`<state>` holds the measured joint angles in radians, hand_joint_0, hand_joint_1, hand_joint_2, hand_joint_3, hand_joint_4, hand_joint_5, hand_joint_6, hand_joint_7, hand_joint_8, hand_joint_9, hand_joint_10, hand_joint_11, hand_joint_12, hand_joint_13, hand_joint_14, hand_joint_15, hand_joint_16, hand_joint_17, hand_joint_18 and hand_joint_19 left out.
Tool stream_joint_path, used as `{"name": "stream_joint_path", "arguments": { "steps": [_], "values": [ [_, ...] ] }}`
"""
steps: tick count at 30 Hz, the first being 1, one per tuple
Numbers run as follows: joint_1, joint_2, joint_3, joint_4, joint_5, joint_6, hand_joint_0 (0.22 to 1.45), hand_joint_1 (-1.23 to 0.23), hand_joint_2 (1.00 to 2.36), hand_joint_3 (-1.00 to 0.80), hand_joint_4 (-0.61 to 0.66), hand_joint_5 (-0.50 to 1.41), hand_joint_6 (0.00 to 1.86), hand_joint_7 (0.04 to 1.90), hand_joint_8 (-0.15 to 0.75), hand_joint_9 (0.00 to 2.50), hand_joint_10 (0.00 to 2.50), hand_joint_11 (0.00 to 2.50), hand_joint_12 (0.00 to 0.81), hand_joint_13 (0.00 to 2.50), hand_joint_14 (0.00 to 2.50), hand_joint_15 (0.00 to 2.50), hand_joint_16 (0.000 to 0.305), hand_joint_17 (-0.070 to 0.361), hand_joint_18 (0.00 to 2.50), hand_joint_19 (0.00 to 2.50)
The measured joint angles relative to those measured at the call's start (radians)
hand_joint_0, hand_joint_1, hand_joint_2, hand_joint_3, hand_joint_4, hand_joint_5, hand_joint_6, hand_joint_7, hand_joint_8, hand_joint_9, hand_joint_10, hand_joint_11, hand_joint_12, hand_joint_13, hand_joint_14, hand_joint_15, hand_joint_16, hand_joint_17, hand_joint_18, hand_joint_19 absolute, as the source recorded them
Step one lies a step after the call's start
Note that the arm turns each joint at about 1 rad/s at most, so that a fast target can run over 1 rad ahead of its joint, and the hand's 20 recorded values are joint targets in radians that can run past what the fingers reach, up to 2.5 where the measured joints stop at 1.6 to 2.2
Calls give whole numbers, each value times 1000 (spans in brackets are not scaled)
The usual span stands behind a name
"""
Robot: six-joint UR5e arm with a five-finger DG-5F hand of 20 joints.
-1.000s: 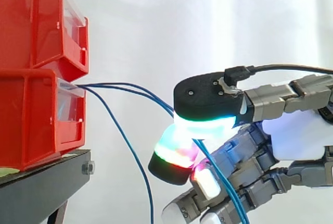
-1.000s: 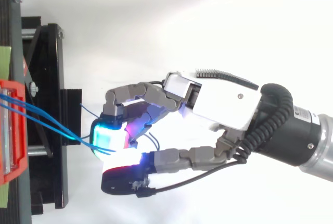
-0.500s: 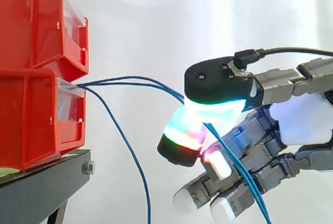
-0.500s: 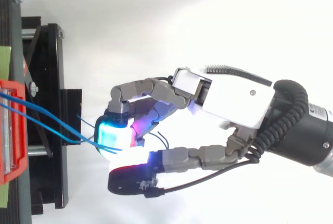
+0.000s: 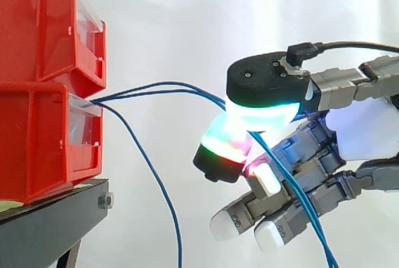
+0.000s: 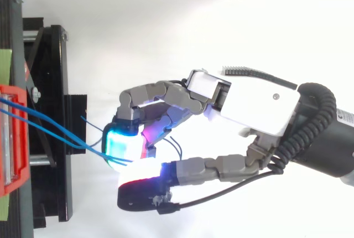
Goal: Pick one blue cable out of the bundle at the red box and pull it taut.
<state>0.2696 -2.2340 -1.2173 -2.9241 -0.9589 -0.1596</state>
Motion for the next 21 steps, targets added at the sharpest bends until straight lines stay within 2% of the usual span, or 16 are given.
{"name": "stream_joint_path", "arguments": {
  "steps": [2, 3, 4, 13, 17, 21],
  "values": [
    [0, 0, 0, 0, -1, 0, 719, -925, 1019, -257, -139, -185, 871, 1249, 324, 930, 18, 916, 428, 612, 6, 202, 58, 129, 686, 288],
    [0, 0, 0, 0, -1, 0, 743, -944, 1017, -301, -85, -188, 876, 1344, 324, 928, 18, 908, 427, 611, 6, 199, 57, 129, 683, 283],
    [0, 0, 0, 0, -1, 0, 749, -942, 1015, -320, -83, -188, 878, 1343, 324, 929, 18, 905, 425, 609, 6, 200, 57, 129, 682, 288],
    [-1, 0, 0, 0, 0, 0, 771, -940, 1011, -375, -100, -187, 878, 1349, 325, 931, 18, 923, 422, 610, 7, 202, 57, 128, 682, 284],
    [-1, 0, 0, 0, 0, 0, 807, -939, 1002, -472, -86, -191, 882, 1313, 319, 922, 17, 906, 422, 611, 6, 196, 56, 127, 677, 277],
    [-1, 0, -1, 0, 0, 1, 792, -952, 1005, -434, -49, -191, 878, 1355, 317, 928, 19, 902, 419, 615, 6, 199, 56, 126, 687, 288]
  ]
}}
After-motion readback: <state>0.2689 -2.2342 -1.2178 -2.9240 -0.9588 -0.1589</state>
